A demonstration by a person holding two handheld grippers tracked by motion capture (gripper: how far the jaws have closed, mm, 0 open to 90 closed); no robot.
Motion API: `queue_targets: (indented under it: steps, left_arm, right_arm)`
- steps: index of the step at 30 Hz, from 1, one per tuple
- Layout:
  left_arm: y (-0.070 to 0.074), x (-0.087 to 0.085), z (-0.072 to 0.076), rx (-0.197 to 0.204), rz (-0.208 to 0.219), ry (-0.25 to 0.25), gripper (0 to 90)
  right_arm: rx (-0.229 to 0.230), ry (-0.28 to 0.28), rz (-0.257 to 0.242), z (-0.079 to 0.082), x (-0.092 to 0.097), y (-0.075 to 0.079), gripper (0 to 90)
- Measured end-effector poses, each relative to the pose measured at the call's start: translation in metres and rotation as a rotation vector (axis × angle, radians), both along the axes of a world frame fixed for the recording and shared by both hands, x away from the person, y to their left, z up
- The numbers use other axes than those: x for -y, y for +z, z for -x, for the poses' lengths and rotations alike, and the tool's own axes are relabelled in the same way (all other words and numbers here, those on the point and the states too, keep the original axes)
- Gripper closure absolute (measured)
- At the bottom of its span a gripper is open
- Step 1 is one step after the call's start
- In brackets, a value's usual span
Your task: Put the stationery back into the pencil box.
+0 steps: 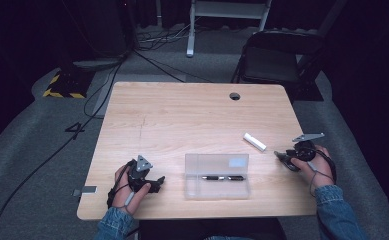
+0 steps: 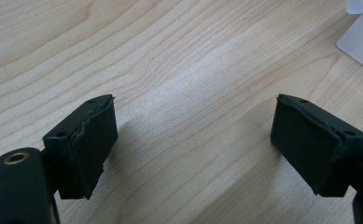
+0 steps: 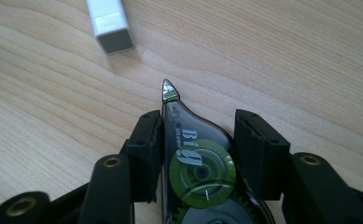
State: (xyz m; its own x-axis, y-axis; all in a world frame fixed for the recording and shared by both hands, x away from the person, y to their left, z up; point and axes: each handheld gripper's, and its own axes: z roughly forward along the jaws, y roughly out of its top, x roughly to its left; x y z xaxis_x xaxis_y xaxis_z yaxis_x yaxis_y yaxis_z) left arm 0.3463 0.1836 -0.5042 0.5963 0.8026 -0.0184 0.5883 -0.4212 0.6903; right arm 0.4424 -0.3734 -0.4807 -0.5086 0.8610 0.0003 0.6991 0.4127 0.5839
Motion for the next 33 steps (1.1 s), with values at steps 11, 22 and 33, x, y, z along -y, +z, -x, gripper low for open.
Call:
queue_targets:
  steps: [11,22,33]
  left_arm:
    - [0.0,0.0,0.0001,-0.001,0.0,0.0,15.1]
    - [0.0001,0.0,0.0001,-0.002,0.0,0.001,15.1]
    - [0.0,0.0,0.0001,-0.001,0.0,0.001,15.1]
  right_arm:
    - [-0.015,-0.019,0.029,0.0018,-0.0032,0.0024,53.9]
    - [-0.014,-0.034,0.009,0.0026,-0.0022,0.0041,54.4]
    - [-0.016,-0.029,-0.033,0.0047,-0.0029,0.01,54.6]
